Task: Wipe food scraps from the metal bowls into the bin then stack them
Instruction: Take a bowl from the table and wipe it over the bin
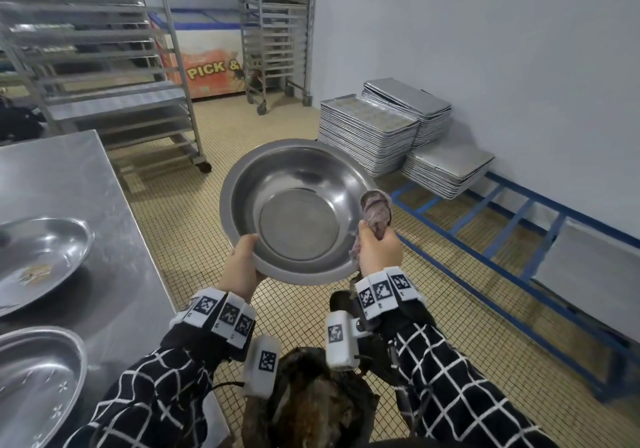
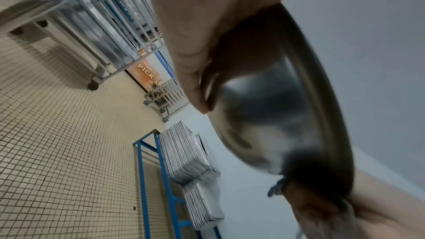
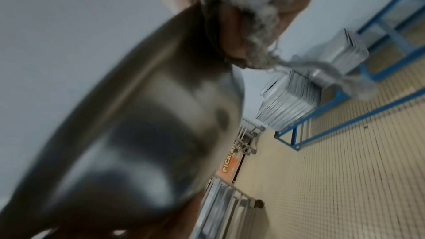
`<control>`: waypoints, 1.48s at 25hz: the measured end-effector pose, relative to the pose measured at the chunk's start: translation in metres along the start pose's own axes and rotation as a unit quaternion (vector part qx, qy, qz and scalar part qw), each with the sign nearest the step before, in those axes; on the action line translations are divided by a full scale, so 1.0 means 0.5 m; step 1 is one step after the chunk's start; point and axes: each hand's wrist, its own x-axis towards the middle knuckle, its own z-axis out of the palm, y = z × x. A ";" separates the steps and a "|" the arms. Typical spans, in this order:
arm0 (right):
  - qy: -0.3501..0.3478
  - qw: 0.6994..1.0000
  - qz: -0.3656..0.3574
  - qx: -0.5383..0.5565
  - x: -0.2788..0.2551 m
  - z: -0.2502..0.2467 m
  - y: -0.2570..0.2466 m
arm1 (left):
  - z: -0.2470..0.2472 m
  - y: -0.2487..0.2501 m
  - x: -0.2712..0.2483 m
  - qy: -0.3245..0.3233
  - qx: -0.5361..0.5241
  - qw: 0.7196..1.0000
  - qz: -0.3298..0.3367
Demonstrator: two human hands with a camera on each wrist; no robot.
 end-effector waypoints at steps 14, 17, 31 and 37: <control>-0.183 0.972 -0.050 -0.136 0.037 -0.043 -0.051 | -0.077 0.047 0.016 -0.029 -0.107 0.992 0.053; -0.114 0.989 -0.030 -0.094 0.021 -0.018 -0.032 | -0.065 0.023 0.023 0.032 -0.075 0.995 0.054; -0.129 0.988 -0.058 -0.060 0.052 -0.040 -0.037 | -0.076 0.034 0.049 -0.124 -0.042 0.989 0.069; -0.118 0.991 -0.028 -0.049 0.023 -0.012 -0.040 | -0.086 0.046 0.039 -0.013 -0.076 0.997 0.019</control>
